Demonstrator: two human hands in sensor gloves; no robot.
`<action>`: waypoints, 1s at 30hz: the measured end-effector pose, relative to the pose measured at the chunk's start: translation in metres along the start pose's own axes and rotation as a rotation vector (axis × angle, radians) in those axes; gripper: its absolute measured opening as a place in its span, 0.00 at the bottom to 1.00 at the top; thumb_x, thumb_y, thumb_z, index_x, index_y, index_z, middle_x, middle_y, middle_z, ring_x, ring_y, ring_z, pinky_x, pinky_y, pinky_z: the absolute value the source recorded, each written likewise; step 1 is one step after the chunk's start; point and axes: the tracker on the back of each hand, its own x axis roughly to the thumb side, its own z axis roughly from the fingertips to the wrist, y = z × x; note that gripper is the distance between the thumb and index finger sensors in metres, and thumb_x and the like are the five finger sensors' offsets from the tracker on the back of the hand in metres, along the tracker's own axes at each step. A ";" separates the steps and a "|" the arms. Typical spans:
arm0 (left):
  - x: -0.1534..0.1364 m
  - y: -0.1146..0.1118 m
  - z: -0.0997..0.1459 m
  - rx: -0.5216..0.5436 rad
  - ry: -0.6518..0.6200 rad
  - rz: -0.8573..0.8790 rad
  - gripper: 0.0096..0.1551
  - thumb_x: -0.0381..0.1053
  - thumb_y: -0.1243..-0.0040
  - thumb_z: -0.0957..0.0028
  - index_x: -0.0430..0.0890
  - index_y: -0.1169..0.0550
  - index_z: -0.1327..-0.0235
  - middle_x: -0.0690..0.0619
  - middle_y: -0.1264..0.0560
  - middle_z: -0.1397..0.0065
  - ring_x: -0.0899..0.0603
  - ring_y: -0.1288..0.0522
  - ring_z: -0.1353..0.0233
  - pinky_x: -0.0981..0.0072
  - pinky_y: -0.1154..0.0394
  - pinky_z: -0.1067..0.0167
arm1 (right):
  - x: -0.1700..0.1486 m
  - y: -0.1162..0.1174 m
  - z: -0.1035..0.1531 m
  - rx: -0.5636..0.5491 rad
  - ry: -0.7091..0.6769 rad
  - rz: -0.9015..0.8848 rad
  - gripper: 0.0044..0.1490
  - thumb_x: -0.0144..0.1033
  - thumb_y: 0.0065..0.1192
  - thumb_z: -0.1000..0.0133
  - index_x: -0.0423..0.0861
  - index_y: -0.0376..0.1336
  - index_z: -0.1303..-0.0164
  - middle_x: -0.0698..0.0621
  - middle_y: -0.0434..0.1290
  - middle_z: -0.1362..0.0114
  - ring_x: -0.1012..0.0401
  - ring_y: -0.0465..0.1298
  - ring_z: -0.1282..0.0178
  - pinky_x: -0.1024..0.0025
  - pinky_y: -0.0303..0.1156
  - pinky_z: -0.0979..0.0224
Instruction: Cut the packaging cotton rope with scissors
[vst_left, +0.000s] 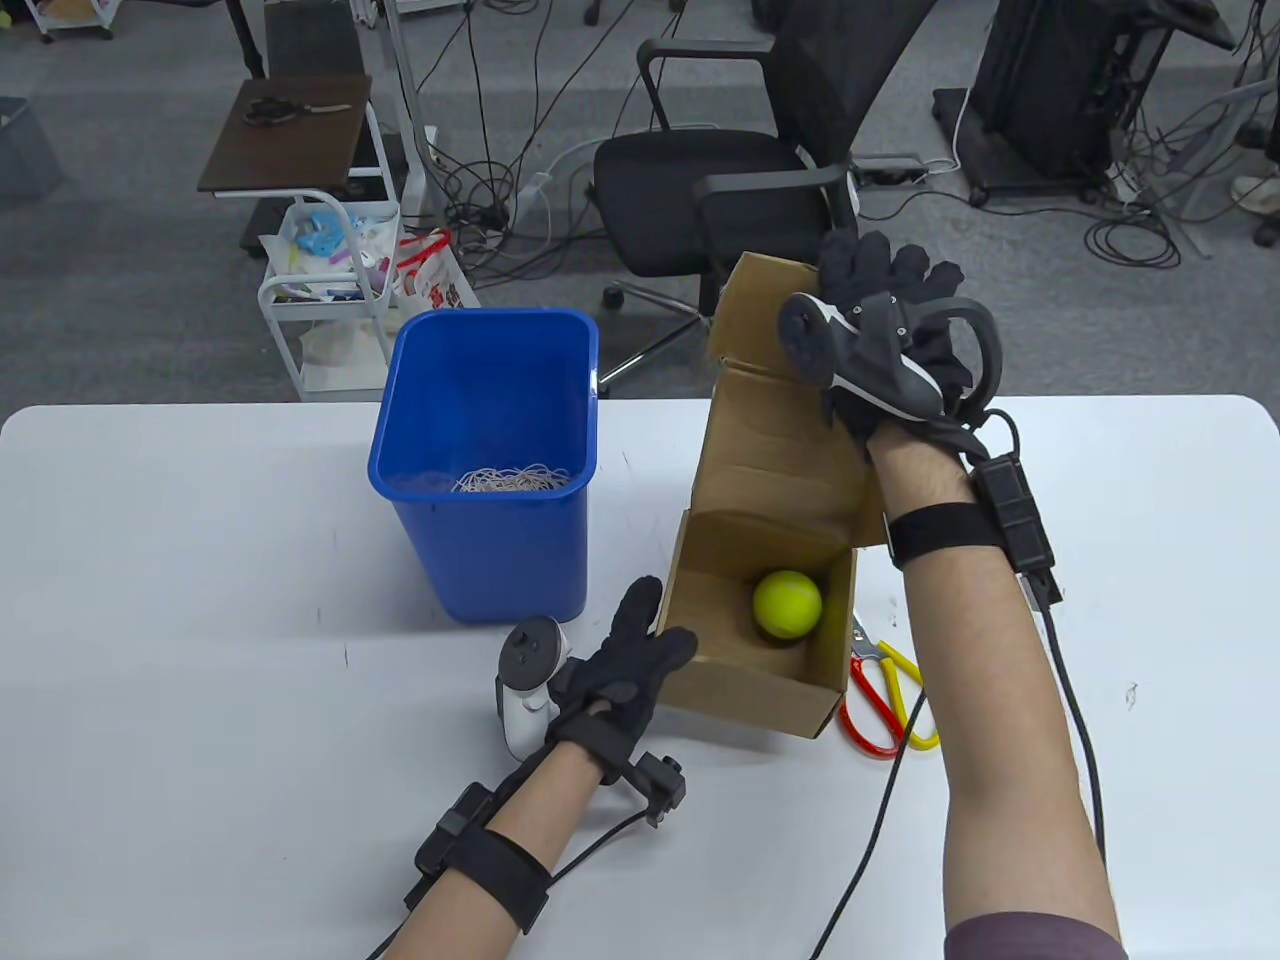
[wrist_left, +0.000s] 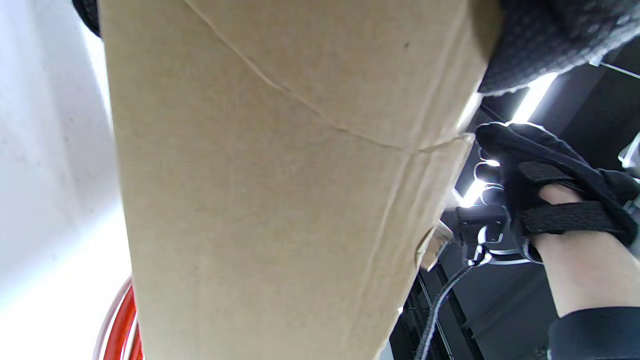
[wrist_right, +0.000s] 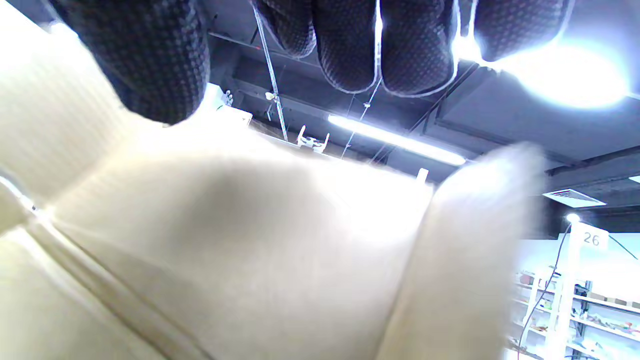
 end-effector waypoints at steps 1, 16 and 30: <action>0.001 0.000 0.000 0.001 -0.003 -0.006 0.62 0.74 0.36 0.48 0.49 0.58 0.20 0.33 0.64 0.19 0.18 0.50 0.23 0.29 0.36 0.31 | 0.000 0.002 0.003 0.000 -0.020 0.002 0.54 0.50 0.70 0.50 0.38 0.51 0.20 0.33 0.61 0.19 0.32 0.64 0.26 0.26 0.60 0.28; 0.003 0.003 0.001 -0.021 -0.021 0.029 0.61 0.75 0.37 0.47 0.50 0.56 0.19 0.35 0.62 0.17 0.18 0.51 0.23 0.29 0.37 0.30 | 0.070 0.030 0.138 0.405 -0.623 -0.332 0.43 0.44 0.76 0.55 0.38 0.66 0.31 0.36 0.77 0.32 0.38 0.78 0.41 0.36 0.74 0.38; 0.022 -0.002 0.005 -0.001 -0.089 -0.062 0.60 0.74 0.34 0.49 0.50 0.52 0.19 0.35 0.58 0.16 0.17 0.47 0.23 0.29 0.36 0.31 | 0.093 0.103 0.155 0.725 -0.618 -0.052 0.64 0.50 0.77 0.59 0.38 0.48 0.20 0.34 0.65 0.23 0.36 0.77 0.41 0.40 0.74 0.39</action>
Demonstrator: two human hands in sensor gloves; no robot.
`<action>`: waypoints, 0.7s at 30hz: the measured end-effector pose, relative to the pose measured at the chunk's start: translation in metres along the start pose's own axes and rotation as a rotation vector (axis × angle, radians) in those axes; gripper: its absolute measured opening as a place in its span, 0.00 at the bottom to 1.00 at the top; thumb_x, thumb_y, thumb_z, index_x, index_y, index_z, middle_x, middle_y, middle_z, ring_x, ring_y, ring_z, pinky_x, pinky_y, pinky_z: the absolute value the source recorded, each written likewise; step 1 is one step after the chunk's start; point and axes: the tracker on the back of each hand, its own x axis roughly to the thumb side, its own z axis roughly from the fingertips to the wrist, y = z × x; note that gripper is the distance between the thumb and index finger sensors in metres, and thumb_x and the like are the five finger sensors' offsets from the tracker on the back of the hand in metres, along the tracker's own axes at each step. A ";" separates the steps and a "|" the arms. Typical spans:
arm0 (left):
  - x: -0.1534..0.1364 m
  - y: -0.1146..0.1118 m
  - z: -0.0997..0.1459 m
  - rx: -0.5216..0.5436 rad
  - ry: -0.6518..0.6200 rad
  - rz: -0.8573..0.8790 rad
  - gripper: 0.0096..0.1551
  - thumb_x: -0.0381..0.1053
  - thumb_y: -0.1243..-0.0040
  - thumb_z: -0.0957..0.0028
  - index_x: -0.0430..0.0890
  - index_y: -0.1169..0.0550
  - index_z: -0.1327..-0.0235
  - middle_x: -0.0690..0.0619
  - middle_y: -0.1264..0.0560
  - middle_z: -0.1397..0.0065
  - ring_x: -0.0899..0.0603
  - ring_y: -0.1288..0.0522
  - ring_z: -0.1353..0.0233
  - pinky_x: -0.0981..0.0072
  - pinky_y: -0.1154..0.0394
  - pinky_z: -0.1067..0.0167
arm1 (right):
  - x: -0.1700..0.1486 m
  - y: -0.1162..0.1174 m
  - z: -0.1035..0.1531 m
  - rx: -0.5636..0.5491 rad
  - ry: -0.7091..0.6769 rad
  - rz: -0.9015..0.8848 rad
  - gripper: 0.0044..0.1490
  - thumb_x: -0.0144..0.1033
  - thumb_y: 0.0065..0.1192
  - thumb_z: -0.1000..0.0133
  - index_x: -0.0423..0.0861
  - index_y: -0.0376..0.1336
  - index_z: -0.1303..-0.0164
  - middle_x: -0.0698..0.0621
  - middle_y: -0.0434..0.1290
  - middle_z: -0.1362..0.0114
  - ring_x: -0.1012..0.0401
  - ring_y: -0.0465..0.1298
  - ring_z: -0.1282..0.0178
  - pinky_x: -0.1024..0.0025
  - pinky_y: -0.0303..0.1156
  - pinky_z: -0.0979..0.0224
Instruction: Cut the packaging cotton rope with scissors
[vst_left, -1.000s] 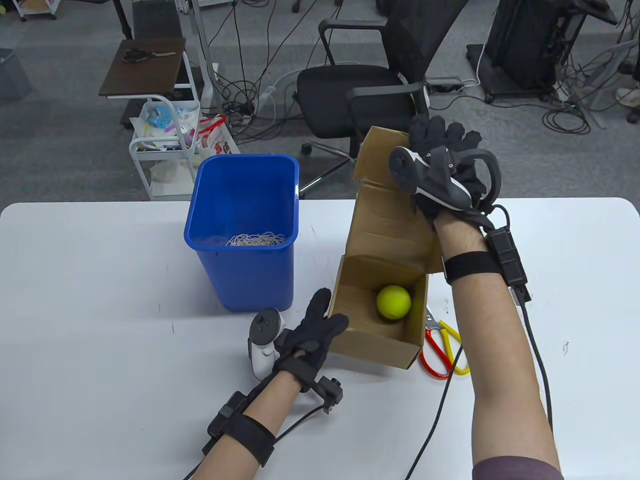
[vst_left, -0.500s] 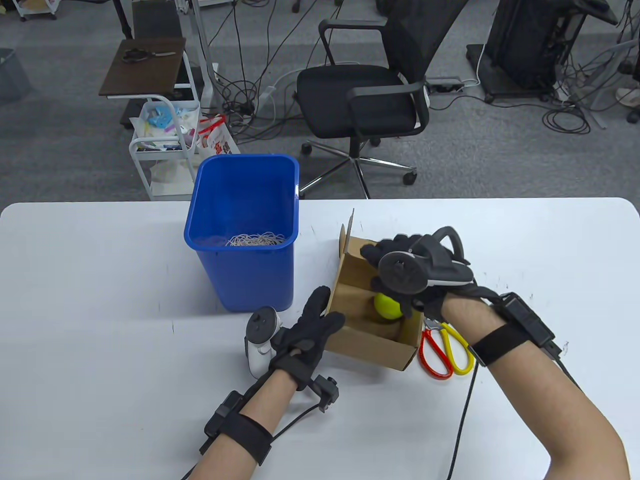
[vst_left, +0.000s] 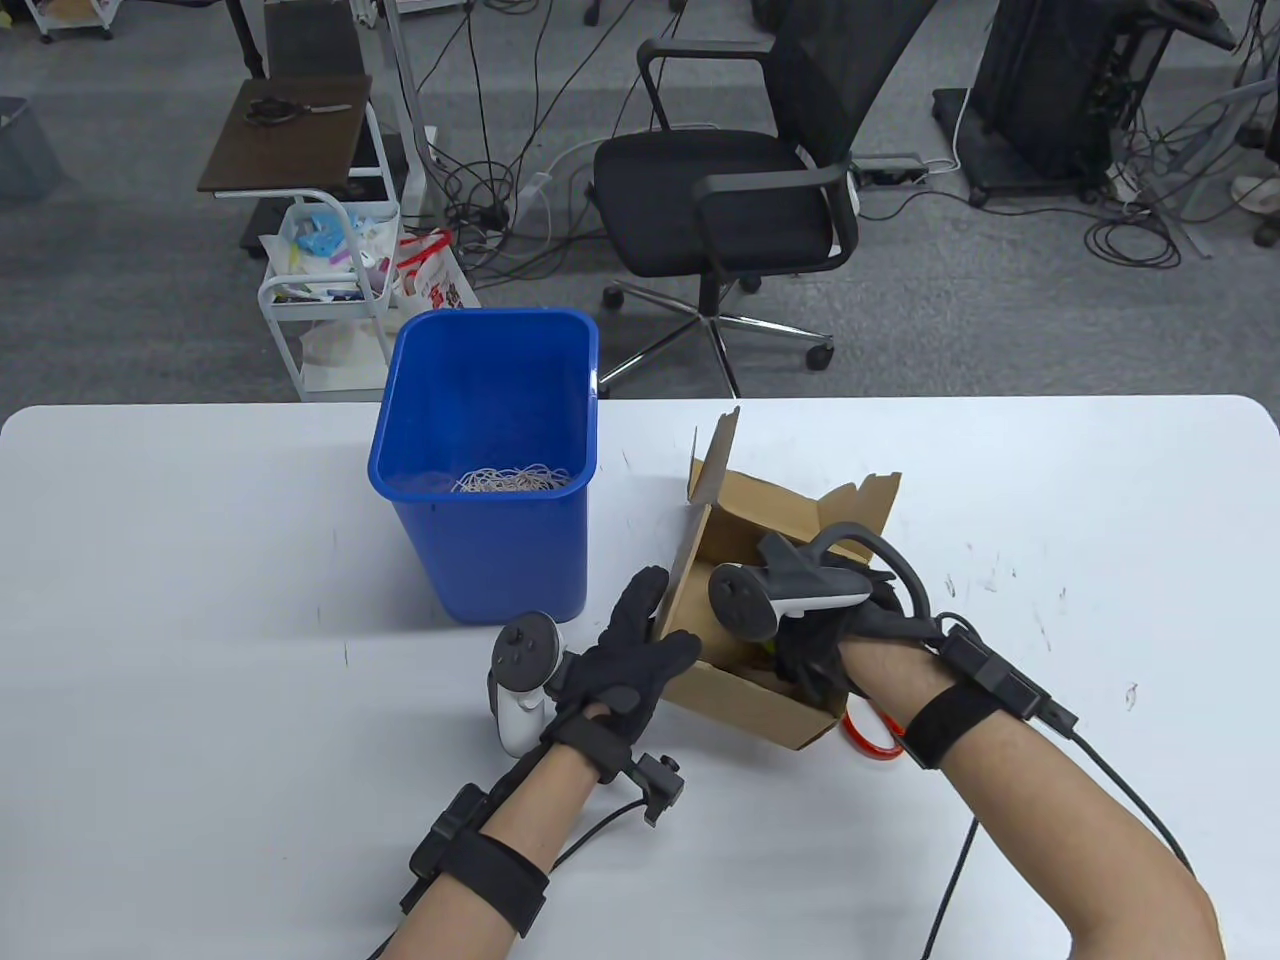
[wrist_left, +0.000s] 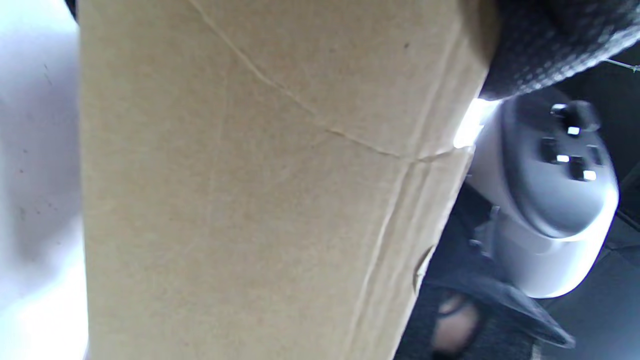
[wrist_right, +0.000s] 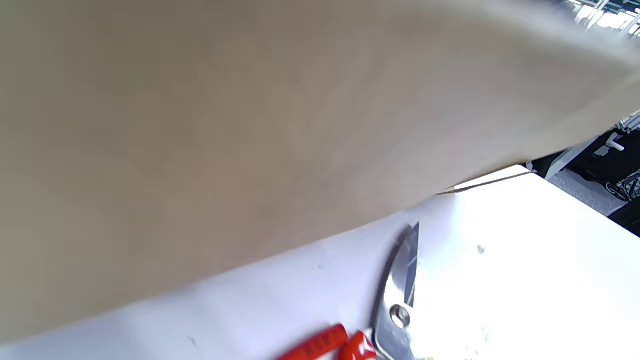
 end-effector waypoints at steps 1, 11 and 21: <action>0.002 -0.002 0.000 -0.008 -0.007 0.023 0.60 0.74 0.34 0.49 0.50 0.52 0.18 0.35 0.57 0.16 0.17 0.47 0.23 0.29 0.36 0.31 | 0.001 0.004 -0.003 0.021 -0.009 -0.006 0.65 0.52 0.77 0.59 0.38 0.48 0.20 0.34 0.65 0.23 0.37 0.77 0.41 0.41 0.74 0.39; 0.006 -0.002 -0.001 0.005 -0.020 -0.034 0.60 0.75 0.35 0.49 0.50 0.52 0.19 0.35 0.56 0.16 0.18 0.46 0.23 0.30 0.35 0.31 | -0.001 -0.002 0.008 -0.089 -0.043 -0.070 0.62 0.53 0.78 0.60 0.35 0.53 0.23 0.33 0.69 0.28 0.37 0.79 0.45 0.41 0.76 0.43; -0.003 0.010 0.003 0.085 0.029 0.040 0.59 0.75 0.37 0.48 0.49 0.53 0.19 0.35 0.58 0.17 0.18 0.48 0.23 0.30 0.37 0.30 | -0.063 -0.024 0.085 -0.701 0.160 -0.351 0.55 0.59 0.70 0.54 0.37 0.55 0.27 0.34 0.67 0.29 0.40 0.77 0.48 0.43 0.74 0.45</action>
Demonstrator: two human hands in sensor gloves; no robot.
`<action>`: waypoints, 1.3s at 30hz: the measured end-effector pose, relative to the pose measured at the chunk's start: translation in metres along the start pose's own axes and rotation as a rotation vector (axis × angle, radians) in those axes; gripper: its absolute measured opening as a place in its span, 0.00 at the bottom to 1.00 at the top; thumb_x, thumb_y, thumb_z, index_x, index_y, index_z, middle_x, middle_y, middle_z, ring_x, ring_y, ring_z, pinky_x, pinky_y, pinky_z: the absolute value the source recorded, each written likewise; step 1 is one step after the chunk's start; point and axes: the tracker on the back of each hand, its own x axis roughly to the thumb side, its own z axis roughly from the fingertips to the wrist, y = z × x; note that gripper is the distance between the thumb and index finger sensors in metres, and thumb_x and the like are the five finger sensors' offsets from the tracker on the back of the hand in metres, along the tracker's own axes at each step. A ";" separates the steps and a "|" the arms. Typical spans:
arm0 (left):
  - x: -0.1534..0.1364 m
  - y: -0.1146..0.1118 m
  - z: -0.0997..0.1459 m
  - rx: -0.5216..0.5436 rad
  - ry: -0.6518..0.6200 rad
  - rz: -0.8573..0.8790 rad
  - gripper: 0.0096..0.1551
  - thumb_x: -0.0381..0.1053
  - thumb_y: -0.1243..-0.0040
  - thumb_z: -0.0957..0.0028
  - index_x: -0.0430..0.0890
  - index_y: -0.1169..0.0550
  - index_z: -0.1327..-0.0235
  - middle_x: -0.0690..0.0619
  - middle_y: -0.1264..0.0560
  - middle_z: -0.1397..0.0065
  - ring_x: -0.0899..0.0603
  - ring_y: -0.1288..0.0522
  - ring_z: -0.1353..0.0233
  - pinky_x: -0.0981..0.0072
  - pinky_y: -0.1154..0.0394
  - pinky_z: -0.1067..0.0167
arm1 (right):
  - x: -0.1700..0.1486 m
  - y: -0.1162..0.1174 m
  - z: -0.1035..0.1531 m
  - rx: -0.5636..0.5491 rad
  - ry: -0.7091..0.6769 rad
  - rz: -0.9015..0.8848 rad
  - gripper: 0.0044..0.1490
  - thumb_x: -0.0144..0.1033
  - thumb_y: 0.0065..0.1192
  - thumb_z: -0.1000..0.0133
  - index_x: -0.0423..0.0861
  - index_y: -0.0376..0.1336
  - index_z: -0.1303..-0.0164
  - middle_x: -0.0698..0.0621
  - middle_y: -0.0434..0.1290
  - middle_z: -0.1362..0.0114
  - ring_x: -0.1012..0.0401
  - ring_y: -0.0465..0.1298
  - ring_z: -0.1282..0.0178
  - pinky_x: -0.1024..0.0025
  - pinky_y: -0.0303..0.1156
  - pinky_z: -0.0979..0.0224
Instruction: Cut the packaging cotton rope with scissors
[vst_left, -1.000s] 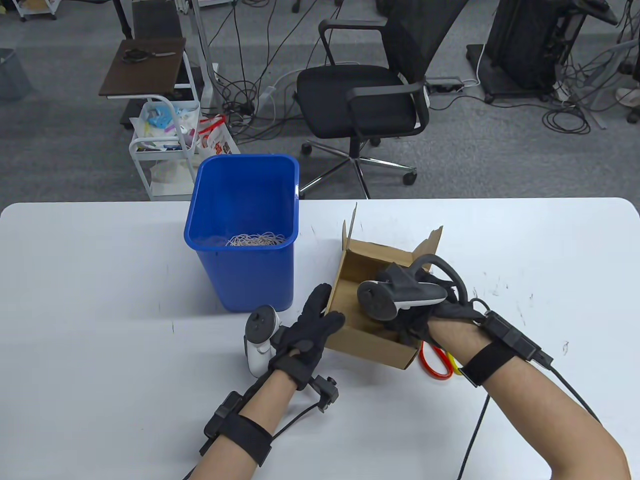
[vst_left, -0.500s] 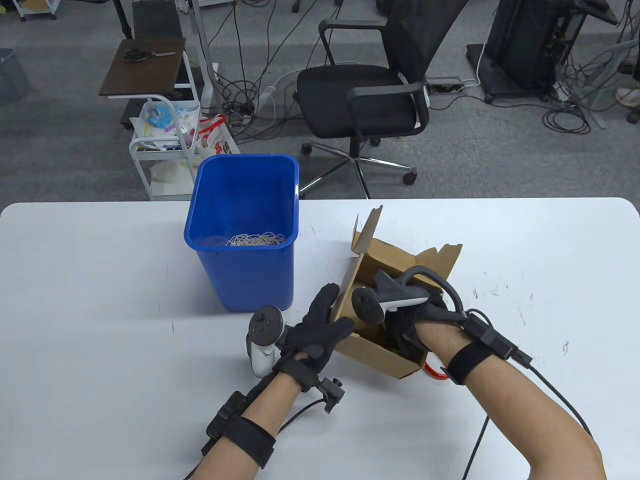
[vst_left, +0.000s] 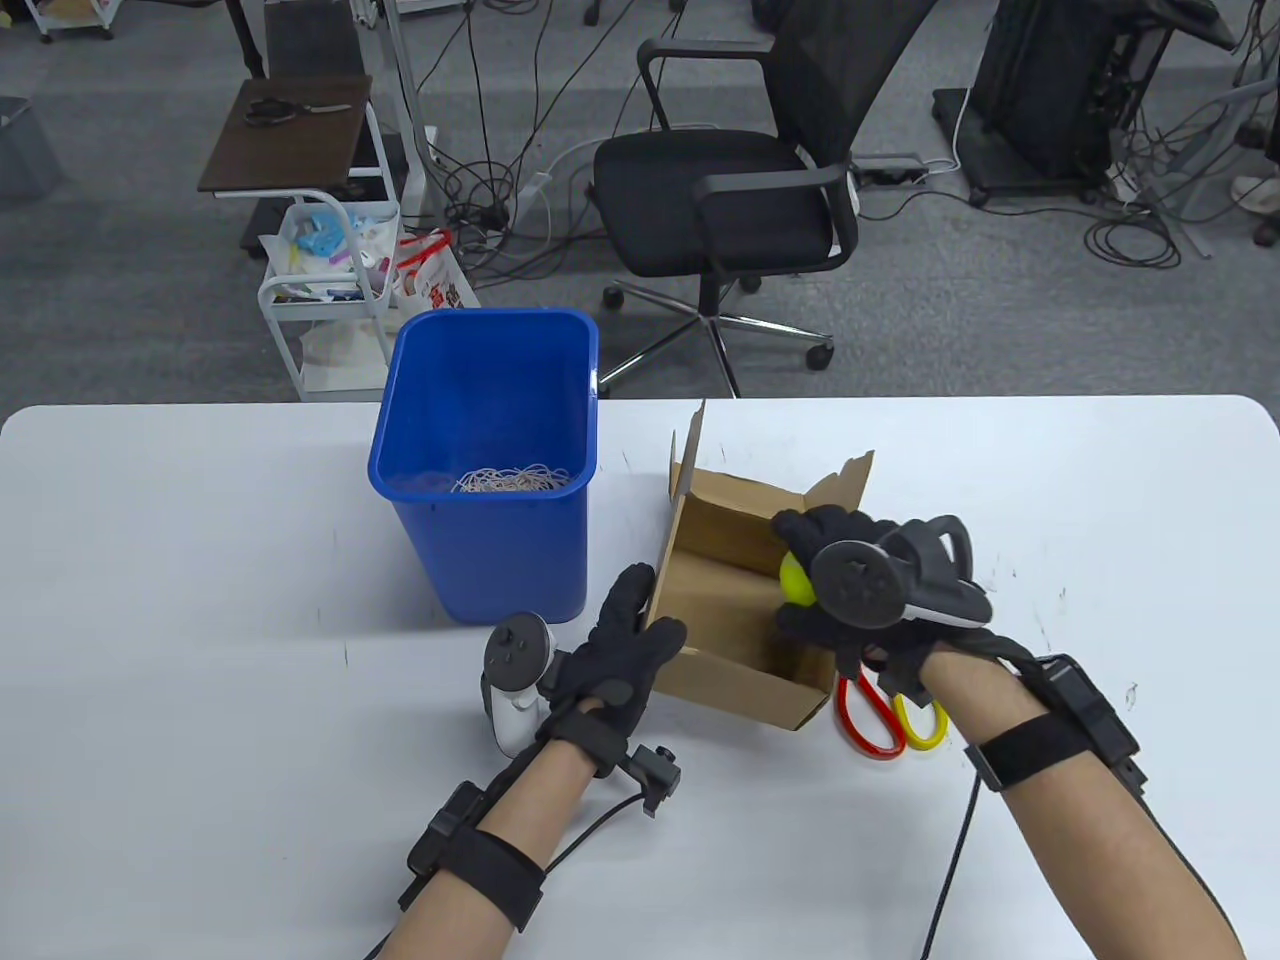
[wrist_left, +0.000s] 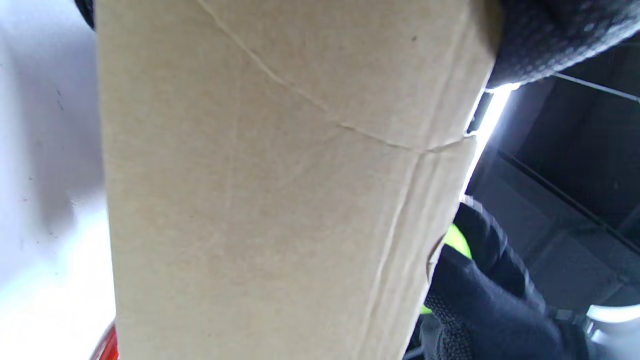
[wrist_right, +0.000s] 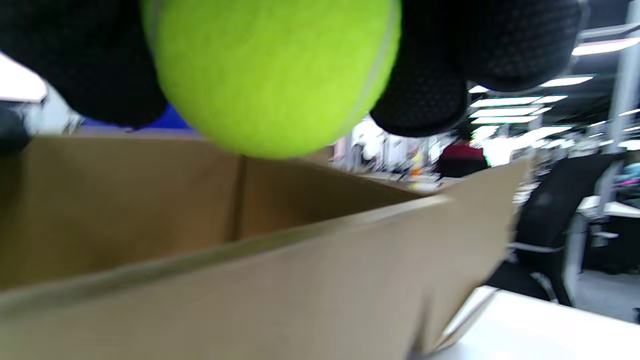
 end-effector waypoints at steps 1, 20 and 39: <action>0.000 0.001 0.000 0.004 0.002 0.009 0.59 0.75 0.37 0.48 0.49 0.53 0.19 0.35 0.59 0.17 0.18 0.48 0.23 0.30 0.37 0.30 | -0.008 0.000 0.003 -0.016 0.031 -0.015 0.56 0.59 0.69 0.54 0.36 0.54 0.26 0.34 0.66 0.29 0.40 0.77 0.48 0.43 0.75 0.45; 0.005 0.001 0.000 -0.020 0.000 0.027 0.60 0.76 0.38 0.47 0.48 0.54 0.19 0.35 0.59 0.17 0.18 0.49 0.23 0.30 0.37 0.30 | -0.152 0.131 0.077 0.264 0.635 0.045 0.57 0.49 0.71 0.52 0.36 0.48 0.22 0.32 0.61 0.23 0.33 0.69 0.34 0.29 0.64 0.33; 0.006 0.002 0.002 -0.011 0.005 0.010 0.59 0.76 0.39 0.47 0.49 0.54 0.19 0.35 0.59 0.17 0.18 0.49 0.23 0.30 0.38 0.29 | -0.063 0.041 0.093 -0.096 0.230 -0.295 0.58 0.56 0.69 0.52 0.38 0.50 0.20 0.30 0.57 0.20 0.30 0.63 0.28 0.26 0.60 0.31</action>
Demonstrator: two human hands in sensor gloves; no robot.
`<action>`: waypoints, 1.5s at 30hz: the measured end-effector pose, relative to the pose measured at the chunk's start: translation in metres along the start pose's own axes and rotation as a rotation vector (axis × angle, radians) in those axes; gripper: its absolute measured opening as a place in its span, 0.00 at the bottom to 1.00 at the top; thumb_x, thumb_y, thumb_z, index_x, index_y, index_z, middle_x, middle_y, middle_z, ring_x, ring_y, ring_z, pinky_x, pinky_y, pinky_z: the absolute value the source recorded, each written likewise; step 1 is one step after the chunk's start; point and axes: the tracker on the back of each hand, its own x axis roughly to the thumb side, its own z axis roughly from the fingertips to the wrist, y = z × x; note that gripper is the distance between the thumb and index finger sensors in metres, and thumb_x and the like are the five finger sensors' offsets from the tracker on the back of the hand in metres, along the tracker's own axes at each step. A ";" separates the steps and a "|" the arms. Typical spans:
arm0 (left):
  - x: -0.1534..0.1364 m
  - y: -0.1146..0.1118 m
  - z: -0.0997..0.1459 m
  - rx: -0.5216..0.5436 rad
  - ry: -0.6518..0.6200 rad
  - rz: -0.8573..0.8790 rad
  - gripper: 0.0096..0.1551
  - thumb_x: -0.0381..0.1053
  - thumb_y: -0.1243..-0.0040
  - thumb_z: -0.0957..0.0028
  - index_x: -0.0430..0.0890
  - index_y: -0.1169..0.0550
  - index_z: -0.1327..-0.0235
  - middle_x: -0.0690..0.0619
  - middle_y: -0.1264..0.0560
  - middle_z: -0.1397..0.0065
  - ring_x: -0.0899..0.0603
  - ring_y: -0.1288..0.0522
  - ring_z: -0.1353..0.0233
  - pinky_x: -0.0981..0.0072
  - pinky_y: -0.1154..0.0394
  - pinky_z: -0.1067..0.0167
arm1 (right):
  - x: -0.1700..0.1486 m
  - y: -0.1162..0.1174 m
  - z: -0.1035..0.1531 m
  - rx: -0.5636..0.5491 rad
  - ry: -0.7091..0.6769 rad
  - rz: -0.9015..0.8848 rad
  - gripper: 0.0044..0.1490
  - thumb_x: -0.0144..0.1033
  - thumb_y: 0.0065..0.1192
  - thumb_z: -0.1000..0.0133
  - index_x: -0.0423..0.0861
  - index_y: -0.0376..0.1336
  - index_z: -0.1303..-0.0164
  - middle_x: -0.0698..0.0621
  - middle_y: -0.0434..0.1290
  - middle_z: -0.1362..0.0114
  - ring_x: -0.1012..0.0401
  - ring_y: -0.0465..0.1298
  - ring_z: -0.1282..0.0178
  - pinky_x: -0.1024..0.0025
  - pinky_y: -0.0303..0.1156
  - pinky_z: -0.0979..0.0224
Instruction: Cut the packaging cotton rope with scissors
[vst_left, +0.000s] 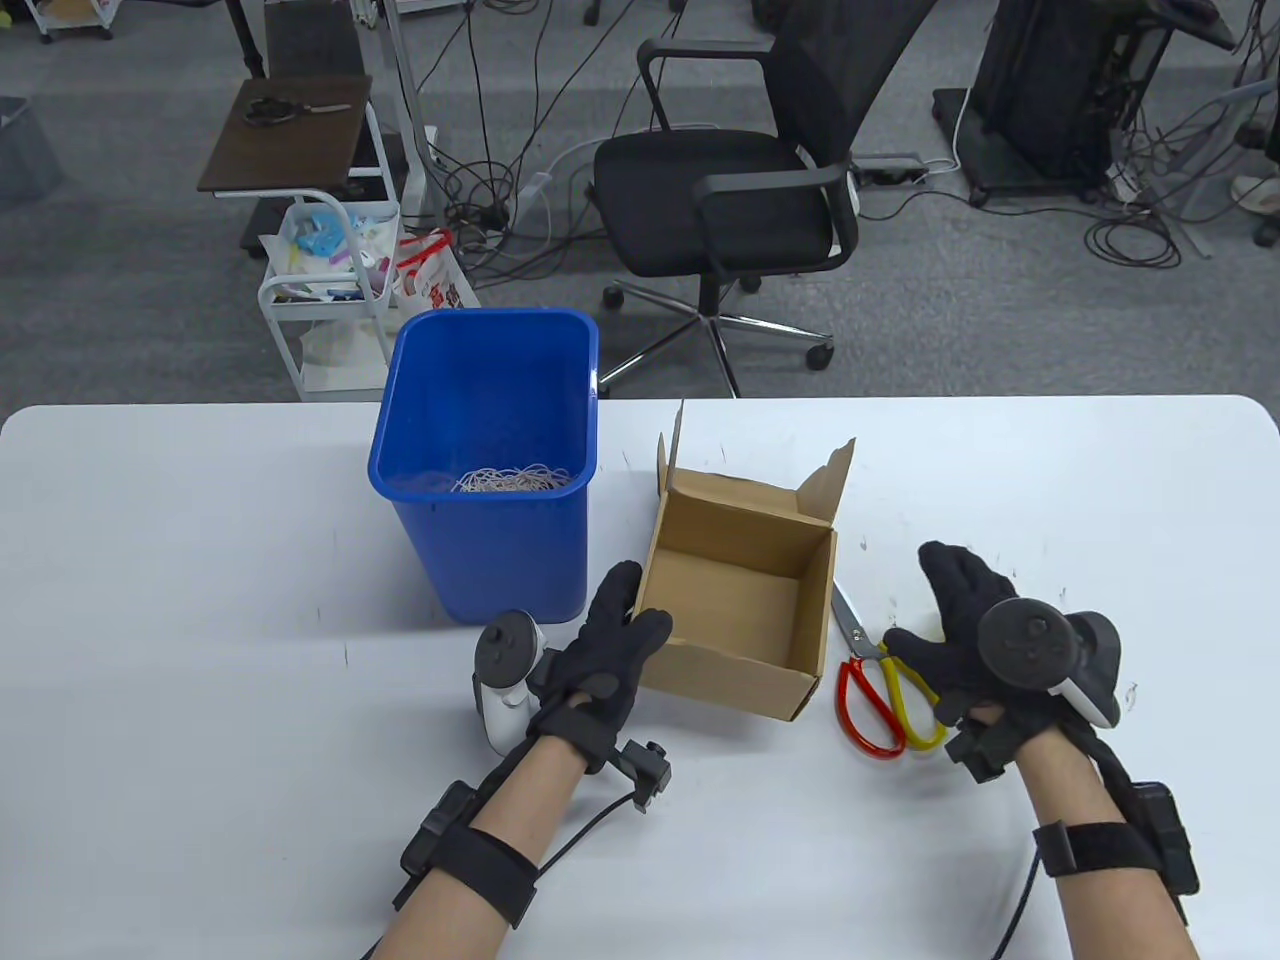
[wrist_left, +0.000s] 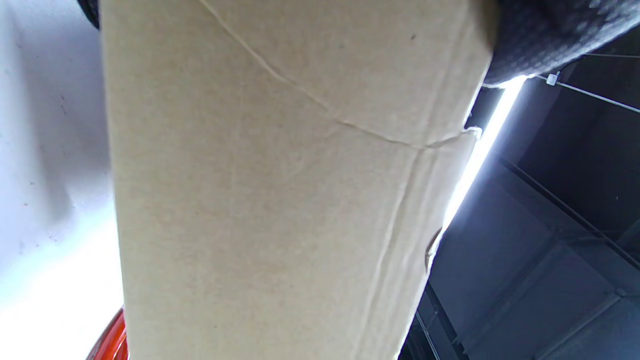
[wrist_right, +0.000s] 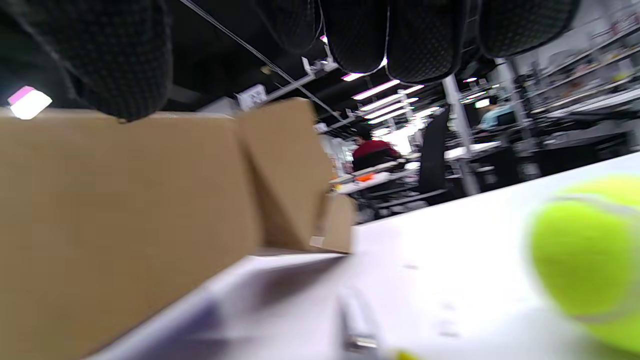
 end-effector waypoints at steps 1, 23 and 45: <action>0.000 0.000 0.000 0.000 -0.001 -0.004 0.59 0.76 0.39 0.47 0.49 0.54 0.19 0.35 0.59 0.17 0.18 0.49 0.23 0.30 0.38 0.29 | 0.006 0.000 0.002 -0.006 -0.012 -0.009 0.57 0.56 0.69 0.52 0.38 0.51 0.21 0.31 0.57 0.20 0.30 0.63 0.28 0.25 0.60 0.31; 0.010 0.007 0.004 -0.005 -0.048 0.001 0.59 0.76 0.39 0.47 0.49 0.54 0.19 0.35 0.60 0.17 0.18 0.49 0.23 0.30 0.38 0.29 | 0.023 0.020 0.033 0.036 -0.122 -0.054 0.58 0.58 0.67 0.51 0.37 0.50 0.20 0.31 0.58 0.20 0.31 0.64 0.28 0.25 0.60 0.31; 0.150 -0.004 0.013 -0.145 -0.236 -0.022 0.59 0.79 0.45 0.42 0.50 0.59 0.19 0.36 0.63 0.17 0.19 0.52 0.21 0.33 0.39 0.25 | 0.015 0.023 0.033 0.060 -0.079 -0.046 0.58 0.58 0.67 0.51 0.37 0.49 0.20 0.31 0.58 0.20 0.31 0.65 0.29 0.25 0.60 0.31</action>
